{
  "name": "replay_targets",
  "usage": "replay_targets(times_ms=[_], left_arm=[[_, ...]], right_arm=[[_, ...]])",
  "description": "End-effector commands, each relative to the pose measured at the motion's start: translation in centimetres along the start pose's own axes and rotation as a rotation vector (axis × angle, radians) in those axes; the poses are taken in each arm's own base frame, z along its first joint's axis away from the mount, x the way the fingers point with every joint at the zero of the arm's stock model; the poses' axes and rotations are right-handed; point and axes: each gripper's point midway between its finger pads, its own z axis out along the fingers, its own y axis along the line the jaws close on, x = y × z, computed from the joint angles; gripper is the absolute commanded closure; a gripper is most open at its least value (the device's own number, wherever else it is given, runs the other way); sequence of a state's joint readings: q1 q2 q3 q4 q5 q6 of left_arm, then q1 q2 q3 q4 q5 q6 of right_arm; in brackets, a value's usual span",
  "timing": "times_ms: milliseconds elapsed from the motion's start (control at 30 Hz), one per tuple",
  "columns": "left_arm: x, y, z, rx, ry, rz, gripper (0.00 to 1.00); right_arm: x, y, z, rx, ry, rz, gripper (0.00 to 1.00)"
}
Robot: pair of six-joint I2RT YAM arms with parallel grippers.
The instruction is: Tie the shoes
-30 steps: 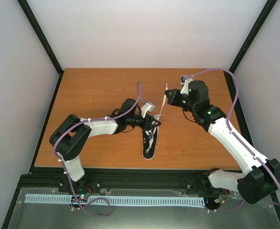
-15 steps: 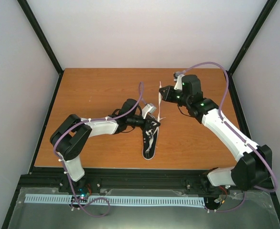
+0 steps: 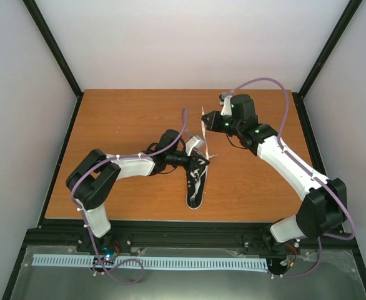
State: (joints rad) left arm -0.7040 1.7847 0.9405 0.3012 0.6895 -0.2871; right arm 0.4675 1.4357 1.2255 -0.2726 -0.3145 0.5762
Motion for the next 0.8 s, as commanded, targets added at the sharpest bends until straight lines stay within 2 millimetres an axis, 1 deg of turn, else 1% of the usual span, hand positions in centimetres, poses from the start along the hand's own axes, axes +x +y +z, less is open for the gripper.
replay_targets(times_ms=[0, 100, 200, 267, 400, 500, 533, 567, 600, 633, 667, 700, 733, 767], left_arm=[[-0.9, -0.6, 0.1, 0.019, -0.037, 0.047, 0.99], [-0.6, -0.8, -0.2, 0.021, -0.041, 0.048, 0.99], [-0.3, -1.1, -0.7, 0.023, -0.052, 0.051, 0.99], [0.0, -1.4, -1.2, 0.023, -0.056, 0.048, 0.99], [0.9, -1.5, -1.8, 0.014, -0.055, 0.035, 0.99], [1.5, -1.4, -2.1, 0.004, -0.057, 0.02, 0.99], [1.6, -1.4, -2.2, 0.005, -0.057, 0.016, 0.99], [1.7, -1.3, -2.2, 0.003, -0.058, 0.011, 0.99], [1.7, -1.3, -2.2, 0.003, -0.06, 0.006, 0.99], [1.7, -1.3, -2.2, 0.003, -0.064, 0.002, 0.99], [1.6, -1.4, -2.2, 0.005, -0.067, -0.001, 0.99], [1.5, -1.4, -2.3, 0.006, -0.072, -0.004, 0.99], [1.4, -1.5, -2.3, 0.008, -0.077, -0.005, 0.99], [1.3, -1.6, -2.3, 0.009, -0.08, -0.008, 0.99]], right_arm=[[-0.6, 1.3, 0.6, -0.043, 0.002, -0.037, 0.97], [-0.3, 0.6, 1.7, -0.029, 0.022, -0.053, 0.97], [0.7, -0.7, 3.7, -0.007, 0.058, -0.061, 0.97], [1.8, -1.8, 5.3, -0.001, 0.098, -0.054, 0.97], [4.4, -3.1, 8.3, -0.035, 0.194, -0.022, 0.97], [5.9, -4.2, 10.0, -0.038, 0.238, -0.008, 0.97], [6.2, -4.4, 10.4, -0.04, 0.251, -0.01, 0.95], [6.4, -4.6, 10.6, -0.035, 0.258, -0.013, 0.87], [6.3, -4.8, 10.6, -0.027, 0.256, -0.017, 0.73], [6.1, -4.9, 10.4, -0.018, 0.248, -0.025, 0.56], [5.8, -5.2, 10.1, -0.011, 0.237, -0.029, 0.44], [5.3, -5.3, 9.6, -0.017, 0.221, -0.026, 0.34], [4.8, -5.0, 9.0, -0.059, 0.207, -0.02, 0.25], [4.3, -5.2, 8.2, -0.08, 0.187, -0.007, 0.22]])
